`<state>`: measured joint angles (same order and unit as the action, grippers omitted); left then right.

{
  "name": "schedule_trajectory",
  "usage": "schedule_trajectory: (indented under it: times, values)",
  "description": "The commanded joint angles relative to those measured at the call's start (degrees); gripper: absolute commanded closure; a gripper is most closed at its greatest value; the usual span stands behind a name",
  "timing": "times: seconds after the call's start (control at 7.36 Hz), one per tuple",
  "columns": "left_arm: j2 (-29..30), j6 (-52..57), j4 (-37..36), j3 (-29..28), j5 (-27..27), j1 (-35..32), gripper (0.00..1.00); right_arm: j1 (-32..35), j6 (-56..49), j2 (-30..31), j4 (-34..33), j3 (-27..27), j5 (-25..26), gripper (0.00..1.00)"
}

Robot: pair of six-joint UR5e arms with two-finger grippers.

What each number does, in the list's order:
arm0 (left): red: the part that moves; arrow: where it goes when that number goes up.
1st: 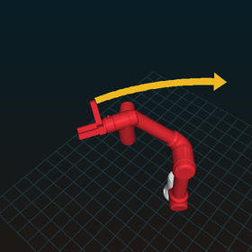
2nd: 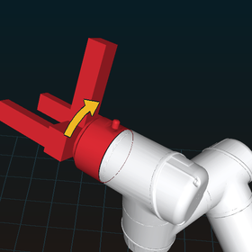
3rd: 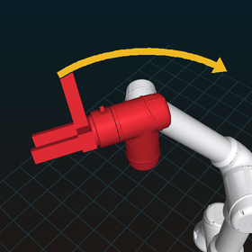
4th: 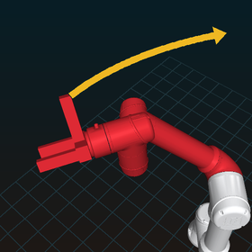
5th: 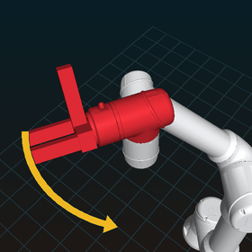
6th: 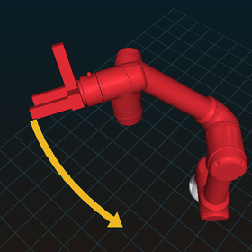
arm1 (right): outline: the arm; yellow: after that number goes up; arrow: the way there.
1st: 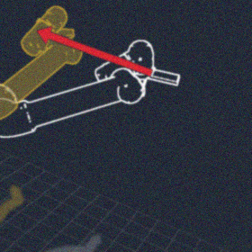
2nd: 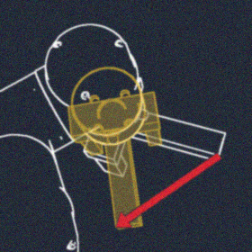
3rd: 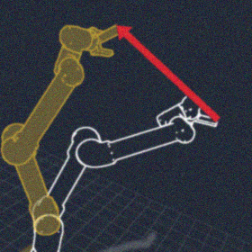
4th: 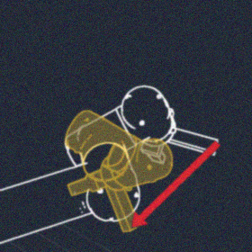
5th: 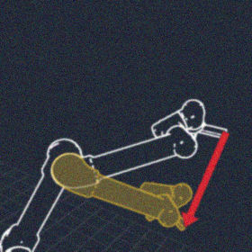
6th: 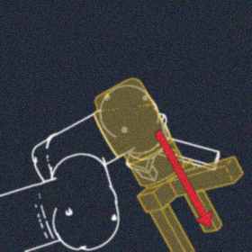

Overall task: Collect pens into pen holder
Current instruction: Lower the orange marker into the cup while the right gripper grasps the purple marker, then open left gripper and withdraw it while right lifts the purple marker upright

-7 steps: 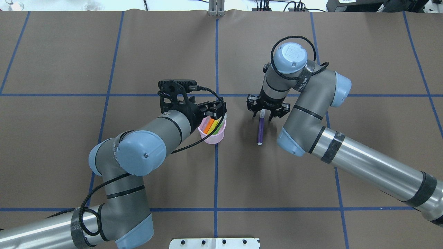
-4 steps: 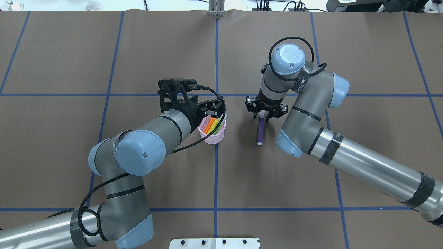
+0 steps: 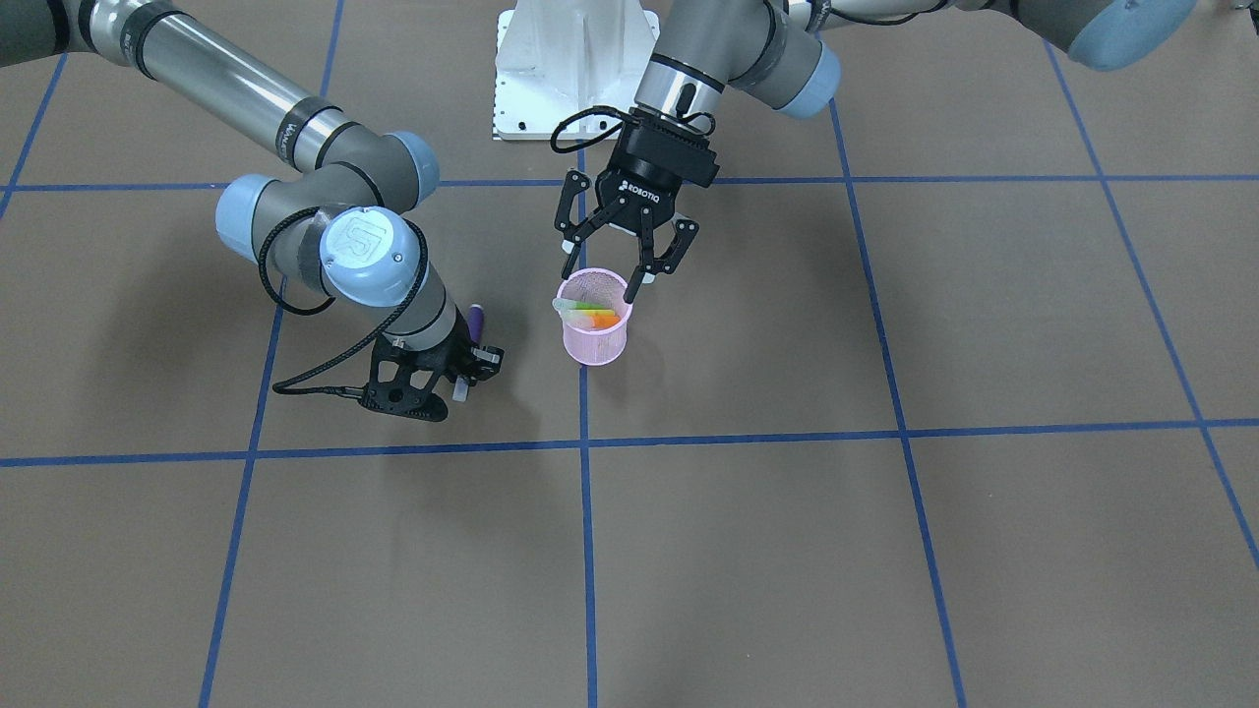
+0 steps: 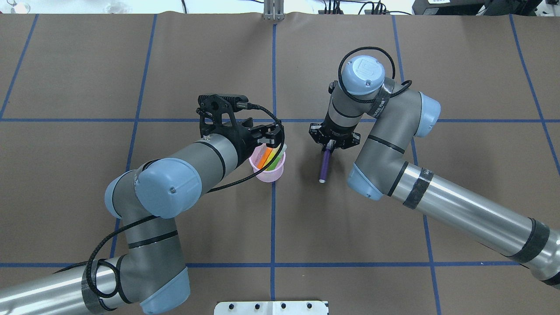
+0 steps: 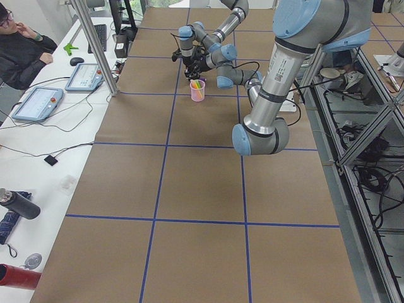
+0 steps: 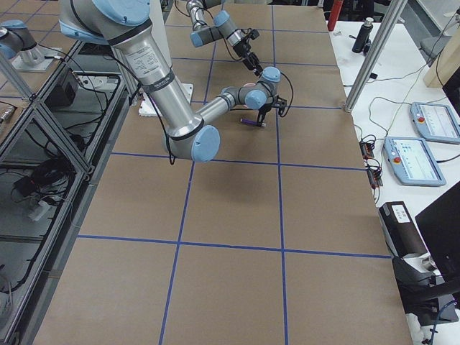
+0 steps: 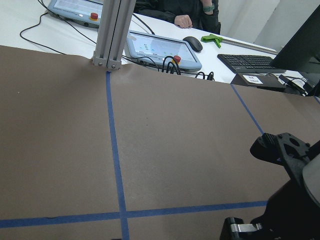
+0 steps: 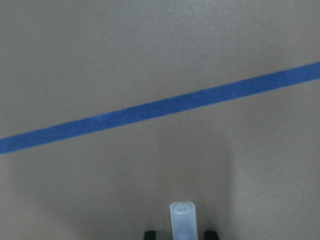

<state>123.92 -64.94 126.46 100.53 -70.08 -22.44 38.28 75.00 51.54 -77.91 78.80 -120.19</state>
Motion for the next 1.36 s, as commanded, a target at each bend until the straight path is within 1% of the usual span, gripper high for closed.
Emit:
schedule_trajectory:
  times: [0.0,0.14,0.27,0.41,0.54,0.68,0.82,0.95,1.09,1.22]
  values:
    - [-0.1,0.3,0.0,0.3,-0.1,-0.1,0.3,0.1,0.0,0.0,-0.1,0.9,-0.3,1.0]
    - [-0.3,0.4,0.0,0.7,-0.2,-0.1,0.32,0.5,0.0,0.0,-0.2,1.2,-0.4,1.0]
    - [-1.3,0.6,0.0,1.2,-0.4,-0.5,0.33,1.7,0.0,0.2,-0.8,2.9,-1.0,1.0]
    - [-4.6,3.4,-0.8,5.1,-3.5,-2.7,0.33,3.1,-0.2,0.7,-0.8,3.8,-3.0,1.0]
    - [-8.2,3.9,-0.9,6.9,-10.2,-6.8,0.33,3.6,-0.6,0.8,-0.8,5.1,-3.1,1.0]
    - [-10.6,3.9,-1.0,7.2,-20.3,-12.2,0.32,3.8,-1.2,0.8,-0.7,6.7,-2.6,1.0]
    - [-13.5,4.0,-3.1,7.2,-30.6,-17.7,0.32,4.0,-1.5,0.8,-0.3,9.4,-1.8,1.0]
    - [-16.0,7.6,-3.5,7.1,-38.1,-22.4,0.31,5.0,-1.5,0.8,-0.3,13.0,-0.4,1.0]
    - [-19.6,13.1,-3.5,7.0,-41.2,-24.8,0.31,5.5,-1.5,0.8,-0.2,15.7,0.6,1.0]
    - [-21.8,17.8,-3.6,6.4,-41.1,-25.5,0.3,5.5,-1.5,0.4,-0.1,18.7,3.6,1.0]
